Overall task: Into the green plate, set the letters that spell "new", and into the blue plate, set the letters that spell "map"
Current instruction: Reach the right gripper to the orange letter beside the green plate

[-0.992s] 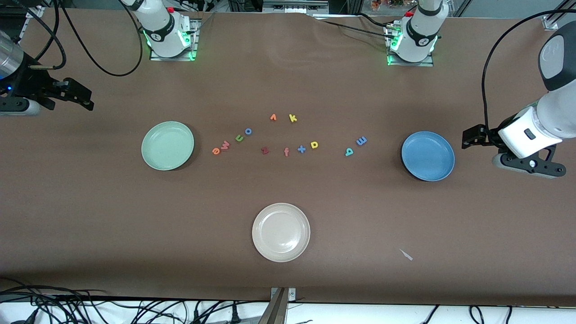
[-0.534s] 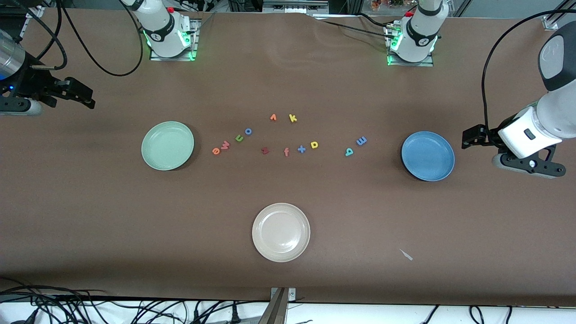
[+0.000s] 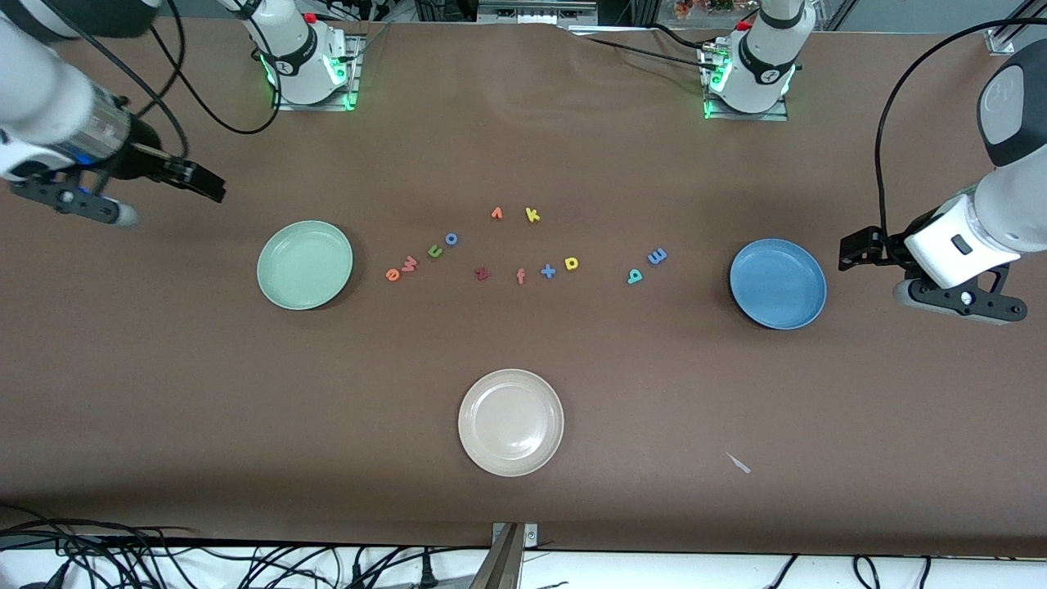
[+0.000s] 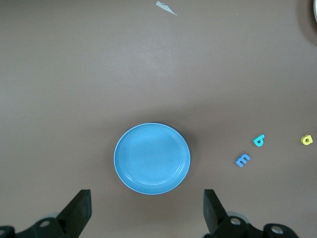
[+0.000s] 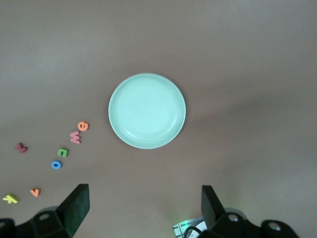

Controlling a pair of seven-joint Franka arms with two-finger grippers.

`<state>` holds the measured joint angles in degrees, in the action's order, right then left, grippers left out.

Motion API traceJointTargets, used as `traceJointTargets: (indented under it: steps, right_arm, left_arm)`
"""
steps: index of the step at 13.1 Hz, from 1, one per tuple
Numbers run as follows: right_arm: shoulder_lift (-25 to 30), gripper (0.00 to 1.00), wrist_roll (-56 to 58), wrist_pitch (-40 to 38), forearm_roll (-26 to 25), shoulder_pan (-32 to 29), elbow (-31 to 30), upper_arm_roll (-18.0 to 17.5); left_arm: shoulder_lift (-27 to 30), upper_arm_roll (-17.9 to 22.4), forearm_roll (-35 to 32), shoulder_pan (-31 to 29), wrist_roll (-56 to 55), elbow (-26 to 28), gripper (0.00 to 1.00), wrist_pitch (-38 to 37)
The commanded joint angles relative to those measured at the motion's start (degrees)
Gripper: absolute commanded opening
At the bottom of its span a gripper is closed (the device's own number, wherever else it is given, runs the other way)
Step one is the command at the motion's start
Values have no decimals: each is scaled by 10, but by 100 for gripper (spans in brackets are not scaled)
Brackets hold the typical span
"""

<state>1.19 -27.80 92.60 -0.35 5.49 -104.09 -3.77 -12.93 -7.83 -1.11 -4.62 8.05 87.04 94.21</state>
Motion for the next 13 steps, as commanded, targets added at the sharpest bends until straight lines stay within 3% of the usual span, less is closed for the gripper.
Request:
traceJointTargets:
  steps: [1,3,6,10,13]
  right_arm:
    - [-32,100,-85,123,-8,41,-86,-5]
    - [-38,100,-179,203,-8,83,-132,-5]
    - [-100,99,-339,340,-31,132,-181,-5]
    - [-204,90,-491,466,-101,168,-183,-5]
    - [-243,76,-579,500,-145,178,-179,-4]
  left_arm:
    - [9,-1,21,-4,13,10,99,6]
    - [9,-1,21,-4,13,10,99,6]
    - [9,-1,21,-4,13,11,99,5]
    - [4,-2,21,3,13,11,99,5]
    - [-4,-13,21,4,5,11,99,5]
